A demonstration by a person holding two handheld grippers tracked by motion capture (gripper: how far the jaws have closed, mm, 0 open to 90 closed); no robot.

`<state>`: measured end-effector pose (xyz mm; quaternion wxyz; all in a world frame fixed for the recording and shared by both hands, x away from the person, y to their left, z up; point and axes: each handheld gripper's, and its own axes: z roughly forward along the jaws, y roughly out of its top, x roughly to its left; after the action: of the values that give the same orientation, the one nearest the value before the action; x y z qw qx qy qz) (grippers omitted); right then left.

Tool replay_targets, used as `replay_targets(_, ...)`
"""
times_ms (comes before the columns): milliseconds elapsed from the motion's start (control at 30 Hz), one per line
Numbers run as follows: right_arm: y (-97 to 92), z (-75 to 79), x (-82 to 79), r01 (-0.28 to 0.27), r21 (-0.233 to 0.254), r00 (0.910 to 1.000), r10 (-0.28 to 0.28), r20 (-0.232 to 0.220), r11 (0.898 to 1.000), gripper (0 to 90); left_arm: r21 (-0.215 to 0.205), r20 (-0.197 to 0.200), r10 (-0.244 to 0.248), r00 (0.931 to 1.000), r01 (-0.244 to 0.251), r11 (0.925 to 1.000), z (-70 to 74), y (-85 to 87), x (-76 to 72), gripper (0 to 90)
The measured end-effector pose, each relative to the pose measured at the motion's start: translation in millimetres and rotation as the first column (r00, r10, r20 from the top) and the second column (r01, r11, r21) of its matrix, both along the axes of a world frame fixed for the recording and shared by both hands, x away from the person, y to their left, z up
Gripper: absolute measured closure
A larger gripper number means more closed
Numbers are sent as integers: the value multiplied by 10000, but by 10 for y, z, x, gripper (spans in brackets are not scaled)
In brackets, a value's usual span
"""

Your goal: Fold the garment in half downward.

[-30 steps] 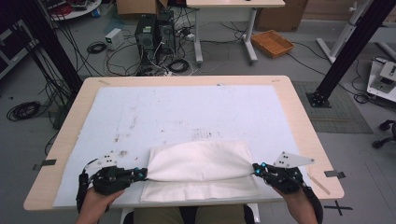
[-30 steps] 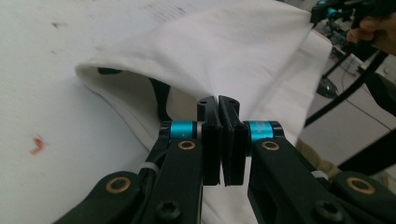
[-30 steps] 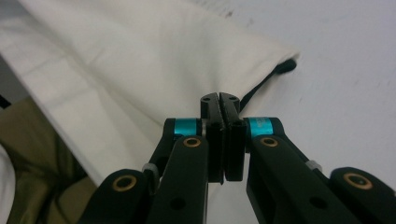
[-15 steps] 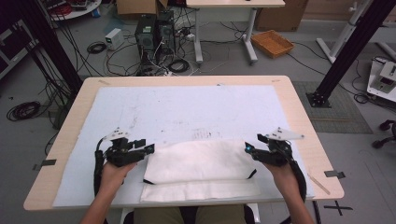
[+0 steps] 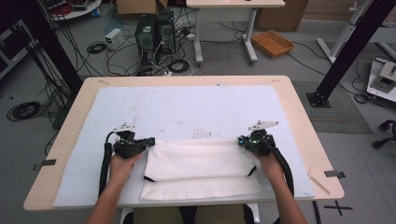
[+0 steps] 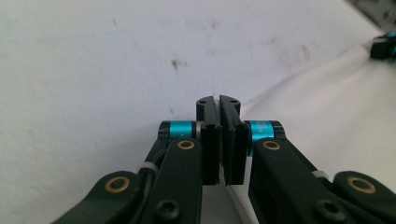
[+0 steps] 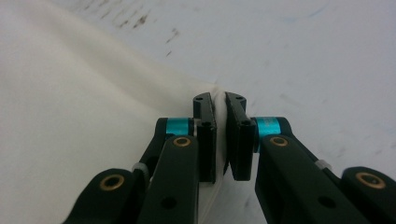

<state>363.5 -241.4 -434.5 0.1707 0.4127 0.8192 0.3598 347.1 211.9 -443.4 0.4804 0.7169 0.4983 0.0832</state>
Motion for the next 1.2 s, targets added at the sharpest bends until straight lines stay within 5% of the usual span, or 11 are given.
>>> replay_targets(167,-15,80,141,515,208,9910,-537,1226,9985,841,-571,599,917,9940,-883,9945,58,8,141,871)
replay_targets(433,12,24,327,1153,402,9804,-1202,1562,9925,823,-770,1002,1340,9859,-1266,9890,5,-41,314,846)
replay_targets(467,24,3,326,1197,452,9810,-1252,1484,9918,738,-599,933,1275,9874,-1222,9907,11,-42,303,750)
replay_targets(500,30,7,300,1321,313,9793,-1354,1507,9907,544,-513,1034,1221,9871,-1173,9918,37,-33,241,663)
replay_targets(533,25,21,275,1418,277,9786,-1443,1469,9895,467,-434,1165,1185,9861,-1142,9925,51,-21,204,648)
replay_targets(667,-42,92,62,1566,308,9765,-1595,1449,9872,358,-139,1344,775,9879,-763,9970,80,49,-42,615)
replay_targets(767,-110,84,-149,1219,543,9819,-1284,1393,9911,385,-137,1267,385,9912,-370,9992,48,75,-183,617)
replay_targets(833,-153,79,-238,862,575,9911,-915,972,9946,531,-178,907,24,9959,-8,9998,64,57,-282,617)
replay_targets(933,-188,88,-346,572,594,9959,-612,669,9966,635,239,1001,-302,9945,279,9993,52,-8,-370,622)
replay_targets(1133,-240,27,-430,583,626,9981,-594,166,9963,639,880,381,-733,9966,697,9937,-45,-85,-379,668)
replay_targets(1200,-250,-2,-419,525,583,9986,-517,-142,9969,743,1047,409,-821,9958,774,9915,-55,-100,-377,754)
